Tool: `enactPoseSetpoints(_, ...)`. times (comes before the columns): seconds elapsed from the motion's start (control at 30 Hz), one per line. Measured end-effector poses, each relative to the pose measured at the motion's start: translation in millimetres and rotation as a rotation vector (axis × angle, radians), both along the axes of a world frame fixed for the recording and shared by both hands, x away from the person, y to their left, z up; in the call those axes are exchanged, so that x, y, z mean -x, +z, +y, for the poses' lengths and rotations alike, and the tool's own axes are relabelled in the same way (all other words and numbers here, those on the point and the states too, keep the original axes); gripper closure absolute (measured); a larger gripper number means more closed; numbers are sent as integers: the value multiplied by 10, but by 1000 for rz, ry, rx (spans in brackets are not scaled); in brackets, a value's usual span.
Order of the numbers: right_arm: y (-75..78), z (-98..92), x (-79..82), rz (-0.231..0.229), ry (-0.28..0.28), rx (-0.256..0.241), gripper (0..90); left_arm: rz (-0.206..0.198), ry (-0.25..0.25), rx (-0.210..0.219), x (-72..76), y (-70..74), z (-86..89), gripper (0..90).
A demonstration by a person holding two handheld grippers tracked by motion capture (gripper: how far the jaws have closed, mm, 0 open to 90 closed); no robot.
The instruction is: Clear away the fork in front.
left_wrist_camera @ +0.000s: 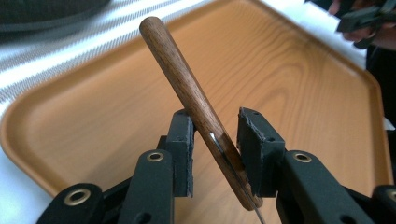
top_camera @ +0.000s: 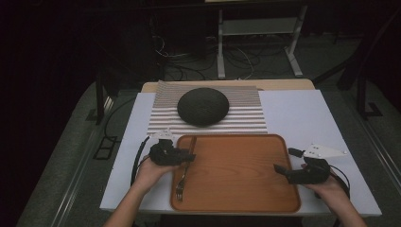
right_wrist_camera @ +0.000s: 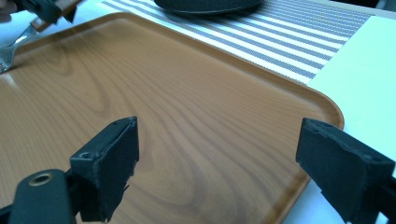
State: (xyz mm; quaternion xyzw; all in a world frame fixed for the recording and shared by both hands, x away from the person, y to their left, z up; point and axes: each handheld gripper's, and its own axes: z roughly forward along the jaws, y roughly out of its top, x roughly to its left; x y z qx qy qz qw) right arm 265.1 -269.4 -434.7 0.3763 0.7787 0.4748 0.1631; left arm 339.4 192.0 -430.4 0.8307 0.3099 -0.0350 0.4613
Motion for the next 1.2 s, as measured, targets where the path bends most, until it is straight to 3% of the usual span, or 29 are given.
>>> enactPoseSetpoints(0.13, -1, -2, -1, 0, 1, 1, 133, 31, 0, -12, -30, -72, -25, 662)
enactPoseSetpoints(0.23, 0, 2, 1, 1, 1, 1, 134, 45, -5, -48, -43, -133, -68, 656)
enactPoseSetpoints(0.37, 1, 4, 1, 1, 2, 0, 134, 32, 1, -77, -42, -160, -84, 616)
enactPoseSetpoints(0.53, 1, -1, 4, 0, 2, -1, 134, 15, 25, -67, -38, -156, -56, 598)
enactPoseSetpoints(0.63, 2, -5, 3, -1, 3, 0, 135, 3, 18, -36, -16, -113, -58, 671)
enactPoseSetpoints(0.7, 3, -4, 2, -1, 3, 0, 135, 3, 9, -33, -3, -105, -68, 709)
enactPoseSetpoints(0.77, 7, 5, 1, -3, 7, -1, 135, -2, -13, -29, 22, -90, -96, 819)
enactPoseSetpoints(0.9, 2, 17, -3, 0, 9, 3, 137, -21, -61, -32, 66, -64, -188, 895)
enactPoseSetpoints(1.03, 4, 14, -2, 0, 9, 1, 137, -27, -95, -72, 102, -88, -298, 895)
enactPoseSetpoints(1.07, 7, 13, -1, -1, 6, -1, 137, -32, -105, -105, 110, -108, -330, 895)
enactPoseSetpoints(1.2, 7, 19, 6, -1, 7, 5, 137, -34, -100, -147, 107, -137, -328, 894)
